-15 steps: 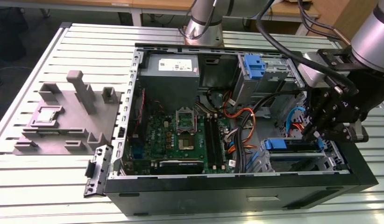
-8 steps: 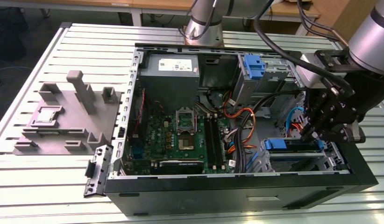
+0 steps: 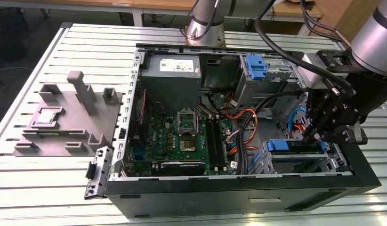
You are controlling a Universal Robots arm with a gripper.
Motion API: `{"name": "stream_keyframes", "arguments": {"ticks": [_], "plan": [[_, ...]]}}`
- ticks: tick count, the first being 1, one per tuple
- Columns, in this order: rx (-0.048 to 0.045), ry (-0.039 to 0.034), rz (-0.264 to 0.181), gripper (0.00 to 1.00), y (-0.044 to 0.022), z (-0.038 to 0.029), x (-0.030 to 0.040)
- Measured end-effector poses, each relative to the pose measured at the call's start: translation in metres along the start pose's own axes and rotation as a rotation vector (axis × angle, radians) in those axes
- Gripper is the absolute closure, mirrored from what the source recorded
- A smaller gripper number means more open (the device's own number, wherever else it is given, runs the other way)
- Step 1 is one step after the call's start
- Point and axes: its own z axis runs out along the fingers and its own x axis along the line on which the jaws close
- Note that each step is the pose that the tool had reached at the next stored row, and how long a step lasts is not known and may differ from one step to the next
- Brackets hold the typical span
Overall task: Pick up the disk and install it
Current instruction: 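Insert the first disk wire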
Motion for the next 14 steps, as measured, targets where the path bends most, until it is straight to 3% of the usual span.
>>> {"name": "stream_keyframes", "arguments": {"ticks": [14], "plan": [[-0.0002, 0.0003, 0.007, 0.84, -0.0005, 0.0016, 0.0004]]}}
